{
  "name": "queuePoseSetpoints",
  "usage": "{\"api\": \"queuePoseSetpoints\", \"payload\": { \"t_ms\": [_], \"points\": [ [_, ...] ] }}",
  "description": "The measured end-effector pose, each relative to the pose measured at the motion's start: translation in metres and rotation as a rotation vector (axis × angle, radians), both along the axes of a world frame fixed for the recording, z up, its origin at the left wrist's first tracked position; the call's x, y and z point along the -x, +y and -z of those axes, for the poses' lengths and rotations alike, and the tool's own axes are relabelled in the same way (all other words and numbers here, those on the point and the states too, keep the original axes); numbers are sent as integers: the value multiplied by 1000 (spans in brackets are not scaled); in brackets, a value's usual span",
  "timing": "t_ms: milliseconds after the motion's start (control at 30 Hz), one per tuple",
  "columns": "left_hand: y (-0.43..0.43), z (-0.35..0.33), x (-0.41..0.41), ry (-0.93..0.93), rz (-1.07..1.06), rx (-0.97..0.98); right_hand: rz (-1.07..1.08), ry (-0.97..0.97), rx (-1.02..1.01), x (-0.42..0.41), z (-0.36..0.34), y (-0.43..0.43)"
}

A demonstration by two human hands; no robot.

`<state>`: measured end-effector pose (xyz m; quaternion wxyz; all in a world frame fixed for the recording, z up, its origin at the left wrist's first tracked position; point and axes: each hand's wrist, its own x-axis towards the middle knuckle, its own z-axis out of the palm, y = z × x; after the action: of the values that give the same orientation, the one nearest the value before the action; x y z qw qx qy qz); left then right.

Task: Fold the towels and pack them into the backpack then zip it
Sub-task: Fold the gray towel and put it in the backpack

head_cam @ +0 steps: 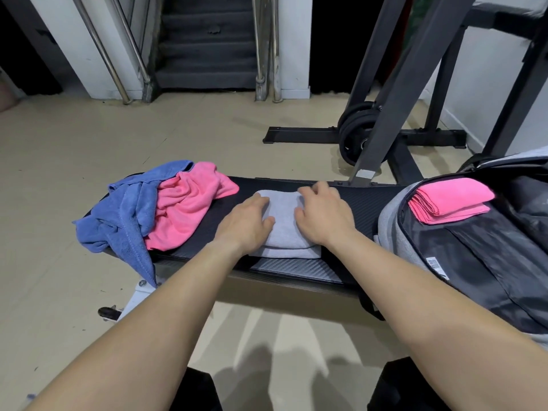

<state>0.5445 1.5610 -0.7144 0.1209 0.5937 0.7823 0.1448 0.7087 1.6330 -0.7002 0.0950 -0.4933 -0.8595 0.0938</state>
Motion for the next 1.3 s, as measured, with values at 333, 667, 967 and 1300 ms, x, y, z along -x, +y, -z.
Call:
{"api": "queuePoseSetpoints", "payload": {
  "t_ms": [333, 667, 967, 1300],
  "points": [
    [-4, 7, 6, -26, 44, 40, 113, -39, 200, -7, -1, -8],
    [-11, 2, 6, -51, 45, 48, 83, 227, 243, -25, -11, -22],
    [-15, 2, 2, 25, 118, 121, -94, 37, 57, -23, -9, -13],
    [-23, 22, -1, 185, 139, 225, -356, -259, 111, -1, 37, 4]
  ]
}}
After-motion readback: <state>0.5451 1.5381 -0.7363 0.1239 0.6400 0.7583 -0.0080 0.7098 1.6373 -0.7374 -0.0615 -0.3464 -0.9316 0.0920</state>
